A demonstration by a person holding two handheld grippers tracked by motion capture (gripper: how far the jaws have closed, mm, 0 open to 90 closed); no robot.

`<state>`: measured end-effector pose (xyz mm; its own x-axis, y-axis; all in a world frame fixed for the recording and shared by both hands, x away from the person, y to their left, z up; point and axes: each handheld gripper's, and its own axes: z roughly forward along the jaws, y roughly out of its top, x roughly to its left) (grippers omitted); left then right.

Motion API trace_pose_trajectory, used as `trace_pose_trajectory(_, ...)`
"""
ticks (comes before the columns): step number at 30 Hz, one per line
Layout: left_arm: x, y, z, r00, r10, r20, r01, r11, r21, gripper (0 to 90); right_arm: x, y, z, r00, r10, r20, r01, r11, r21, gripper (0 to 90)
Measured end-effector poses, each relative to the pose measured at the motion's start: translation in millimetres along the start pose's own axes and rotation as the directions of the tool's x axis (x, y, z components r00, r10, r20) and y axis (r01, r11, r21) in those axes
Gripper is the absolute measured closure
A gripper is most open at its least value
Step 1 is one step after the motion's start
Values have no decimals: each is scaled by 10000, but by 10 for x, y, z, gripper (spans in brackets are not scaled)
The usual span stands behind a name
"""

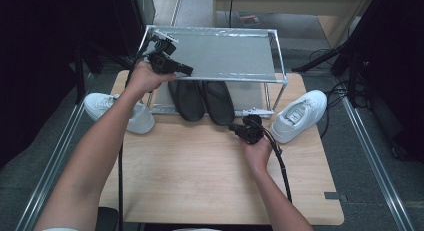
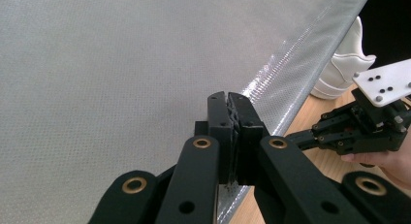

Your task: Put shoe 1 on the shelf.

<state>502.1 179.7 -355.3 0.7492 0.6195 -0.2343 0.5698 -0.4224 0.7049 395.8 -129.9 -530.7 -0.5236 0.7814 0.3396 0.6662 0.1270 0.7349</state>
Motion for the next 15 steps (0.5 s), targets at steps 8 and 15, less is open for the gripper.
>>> trace_pose_trajectory(8,-9,2,1,10000,-4,-50,4,10000,0,896,-176,109,-29,9972,470,578,-420,9956,-843,900)
trace_pose_trajectory(15,0,1,1,10000,-9,-2,9,10000,-5,896,-261,105,124,9922,855,910,-801,9949,-614,900)
